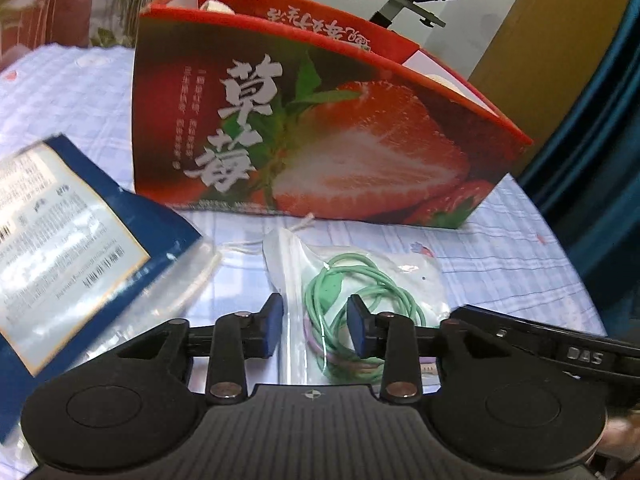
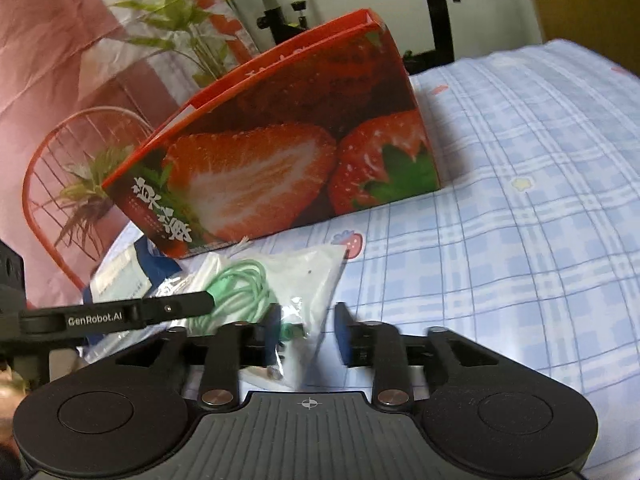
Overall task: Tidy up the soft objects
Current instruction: 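Lift the clear cable bag with both grippers and carry it over the box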
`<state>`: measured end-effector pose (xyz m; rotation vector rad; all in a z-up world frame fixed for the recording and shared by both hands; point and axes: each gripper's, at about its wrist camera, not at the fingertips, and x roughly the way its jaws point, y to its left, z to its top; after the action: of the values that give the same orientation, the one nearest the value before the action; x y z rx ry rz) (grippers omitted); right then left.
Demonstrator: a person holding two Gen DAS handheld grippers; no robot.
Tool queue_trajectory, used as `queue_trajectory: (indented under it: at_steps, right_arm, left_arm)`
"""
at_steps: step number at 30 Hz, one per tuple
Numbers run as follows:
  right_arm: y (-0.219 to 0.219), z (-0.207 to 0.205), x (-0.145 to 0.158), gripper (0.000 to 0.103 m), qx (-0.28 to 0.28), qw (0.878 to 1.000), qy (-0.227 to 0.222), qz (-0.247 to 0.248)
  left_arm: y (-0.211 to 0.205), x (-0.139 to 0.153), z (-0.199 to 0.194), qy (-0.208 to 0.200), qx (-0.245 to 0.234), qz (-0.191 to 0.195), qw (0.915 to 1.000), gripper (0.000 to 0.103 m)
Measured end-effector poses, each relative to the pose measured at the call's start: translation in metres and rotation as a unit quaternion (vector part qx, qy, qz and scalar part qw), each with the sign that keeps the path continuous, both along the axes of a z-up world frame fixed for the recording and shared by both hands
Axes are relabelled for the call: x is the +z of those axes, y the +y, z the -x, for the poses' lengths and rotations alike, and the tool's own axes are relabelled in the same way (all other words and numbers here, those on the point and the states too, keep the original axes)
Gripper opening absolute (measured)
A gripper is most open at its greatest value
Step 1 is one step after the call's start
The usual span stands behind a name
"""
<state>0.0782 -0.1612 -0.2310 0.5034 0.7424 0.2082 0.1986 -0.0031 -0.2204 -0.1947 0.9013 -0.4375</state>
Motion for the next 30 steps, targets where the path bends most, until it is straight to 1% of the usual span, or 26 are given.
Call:
queue_trajectory:
  at_steps: [2, 3, 6, 8, 10, 12, 13, 14, 15, 16, 17, 20, 22, 26, 30]
  right_arm:
    - [-0.001, -0.002, -0.002, 0.032, -0.004, 1.000, 0.003, -0.010]
    - [-0.001, -0.003, -0.003, 0.033, -0.006, 1.000, 0.004, -0.014]
    - [-0.001, -0.005, -0.004, 0.040, -0.005, 1.000, 0.004, -0.028]
    - [-0.003, -0.006, -0.006, 0.048, -0.007, 0.999, 0.004, -0.045]
    - [-0.003, -0.006, -0.007, 0.052, -0.006, 0.998, 0.002, -0.059]
    - [-0.003, -0.006, -0.006, 0.052, -0.006, 0.998, 0.003, -0.062]
    - [-0.004, -0.006, -0.006, 0.050, -0.007, 0.998, 0.003, -0.065]
    - [-0.004, -0.006, -0.006, 0.039, -0.006, 0.998, 0.004, -0.064]
    - [-0.002, -0.005, -0.005, 0.030, -0.006, 0.999, 0.006, -0.041]
    - [0.002, -0.005, -0.002, 0.021, -0.002, 1.000, 0.007, -0.006]
    - [0.006, -0.005, 0.000, 0.020, 0.008, 1.000, 0.001, 0.025]
    - [0.008, -0.004, 0.000, 0.012, 0.001, 1.000, -0.003, 0.031]
    - [0.007, 0.000, 0.002, 0.008, -0.003, 1.000, -0.012, 0.028]
    - [0.007, 0.006, 0.015, 0.007, 0.001, 0.999, -0.043, 0.025]
    - [0.007, 0.006, 0.029, 0.007, 0.000, 0.998, -0.062, 0.016]
  left_arm:
    - [-0.002, -0.001, 0.005, 0.005, -0.005, 0.011, 0.9999, 0.030]
    - [-0.003, -0.002, 0.008, 0.007, -0.010, 0.018, 0.9998, 0.030]
    - [-0.006, -0.005, 0.017, 0.010, -0.009, 0.031, 0.9994, 0.030]
    - [-0.006, -0.006, 0.022, 0.012, -0.004, 0.041, 0.9991, 0.030]
    - [-0.004, -0.009, 0.026, 0.015, -0.003, 0.050, 0.9986, 0.030]
    - [-0.003, -0.010, 0.030, 0.017, -0.002, 0.050, 0.9986, 0.026]
    - [-0.002, -0.010, 0.032, 0.016, -0.002, 0.047, 0.9988, 0.024]
    - [0.001, -0.010, 0.035, 0.014, -0.002, 0.046, 0.9988, 0.023]
    - [0.002, -0.010, 0.035, 0.013, -0.002, 0.045, 0.9989, 0.022]
    - [0.002, -0.010, 0.035, 0.011, -0.002, 0.042, 0.9991, 0.021]
    - [0.004, -0.008, 0.037, 0.007, -0.001, 0.038, 0.9993, 0.021]
    - [0.001, -0.004, 0.042, -0.010, 0.004, 0.021, 0.9997, 0.017]
    - [0.006, 0.002, 0.044, -0.017, 0.010, 0.033, 0.9993, 0.016]
    - [0.014, 0.014, 0.046, -0.035, 0.016, 0.048, 0.9981, 0.016]
    - [0.023, 0.030, 0.048, -0.055, 0.022, 0.071, 0.9957, 0.016]
